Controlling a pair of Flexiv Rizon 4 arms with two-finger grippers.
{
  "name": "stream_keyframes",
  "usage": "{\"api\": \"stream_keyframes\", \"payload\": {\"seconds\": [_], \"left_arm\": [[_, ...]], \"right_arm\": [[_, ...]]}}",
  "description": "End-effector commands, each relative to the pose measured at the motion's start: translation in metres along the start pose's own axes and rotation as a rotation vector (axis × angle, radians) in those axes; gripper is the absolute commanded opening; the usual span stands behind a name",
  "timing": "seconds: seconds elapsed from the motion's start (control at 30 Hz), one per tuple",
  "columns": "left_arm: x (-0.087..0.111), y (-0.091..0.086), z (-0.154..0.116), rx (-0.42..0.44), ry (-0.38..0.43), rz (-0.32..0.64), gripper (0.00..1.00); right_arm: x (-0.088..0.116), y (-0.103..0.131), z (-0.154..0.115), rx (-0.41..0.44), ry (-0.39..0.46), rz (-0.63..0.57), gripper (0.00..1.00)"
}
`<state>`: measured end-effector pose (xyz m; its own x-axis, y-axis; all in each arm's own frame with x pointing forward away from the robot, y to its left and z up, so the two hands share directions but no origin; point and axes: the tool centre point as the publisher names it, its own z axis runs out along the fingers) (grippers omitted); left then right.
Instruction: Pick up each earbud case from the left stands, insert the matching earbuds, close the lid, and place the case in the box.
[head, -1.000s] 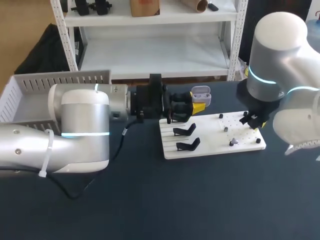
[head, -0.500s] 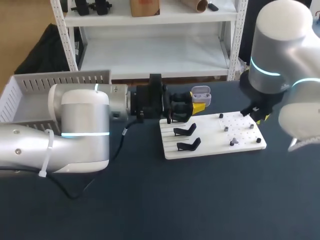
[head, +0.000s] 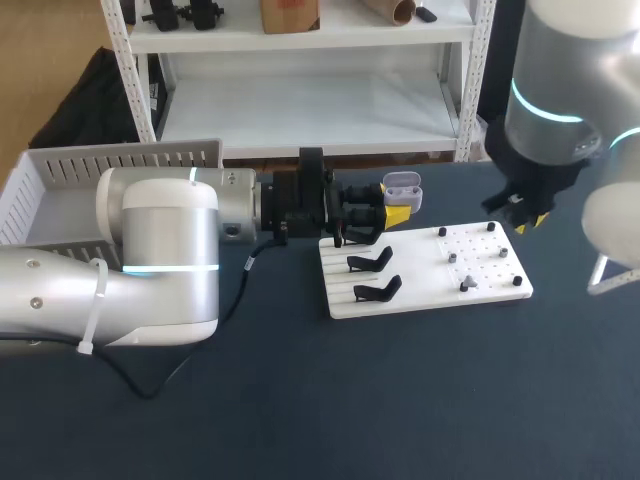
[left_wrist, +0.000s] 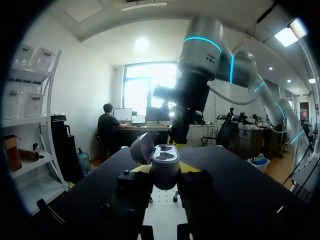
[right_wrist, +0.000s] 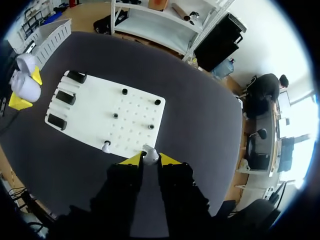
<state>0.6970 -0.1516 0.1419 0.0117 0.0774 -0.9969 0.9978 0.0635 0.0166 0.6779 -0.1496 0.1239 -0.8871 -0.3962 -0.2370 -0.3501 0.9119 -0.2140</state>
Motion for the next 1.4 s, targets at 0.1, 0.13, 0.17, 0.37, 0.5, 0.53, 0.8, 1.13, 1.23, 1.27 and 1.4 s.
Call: {"api": "stream_keyframes", "payload": {"seconds": [0.1, 0.13, 0.17, 0.37, 0.5, 0.53, 0.8, 1.13, 1.23, 1.27, 1.4], "left_arm": [[0.0, 0.0, 0.0, -0.001, -0.002, 0.001, 0.0], [0.0, 0.0, 0.0, -0.001, -0.002, 0.001, 0.0], [0.0, 0.0, 0.0, -0.001, -0.002, 0.001, 0.0], [0.0, 0.0, 0.0, -0.001, -0.002, 0.001, 0.0], [0.0, 0.0, 0.0, -0.001, -0.002, 0.001, 0.0], [0.0, 0.0, 0.0, -0.001, -0.002, 0.001, 0.0], [0.0, 0.0, 0.0, -0.001, -0.002, 0.001, 0.0], [0.0, 0.0, 0.0, -0.001, -0.002, 0.001, 0.0], [0.0, 0.0, 0.0, -0.001, -0.002, 0.001, 0.0], [0.0, 0.0, 0.0, -0.001, -0.002, 0.001, 0.0], [0.0, 0.0, 0.0, -0.001, -0.002, 0.001, 0.0]], "right_arm": [[0.014, 0.002, -0.021, -0.019, -0.013, -0.007, 0.0], [0.014, 0.004, -0.022, -0.029, -0.018, -0.002, 0.0], [0.014, 0.005, -0.024, -0.048, -0.023, -0.015, 0.0], [0.014, 0.005, -0.024, -0.048, -0.023, -0.015, 0.0], [0.014, 0.005, -0.024, -0.048, -0.023, -0.015, 0.0], [0.014, 0.005, -0.024, -0.048, -0.023, -0.015, 0.0], [0.014, 0.005, -0.024, -0.048, -0.023, -0.015, 0.0], [0.004, 0.031, -0.067, 0.082, 0.092, 0.34, 0.0], [-0.002, 0.042, -0.09, 0.107, 0.072, 0.438, 0.0], [-0.004, 0.047, -0.096, 0.124, 0.069, 0.477, 0.0], [-0.007, 0.058, -0.114, 0.142, 0.042, 0.574, 0.0]]}}
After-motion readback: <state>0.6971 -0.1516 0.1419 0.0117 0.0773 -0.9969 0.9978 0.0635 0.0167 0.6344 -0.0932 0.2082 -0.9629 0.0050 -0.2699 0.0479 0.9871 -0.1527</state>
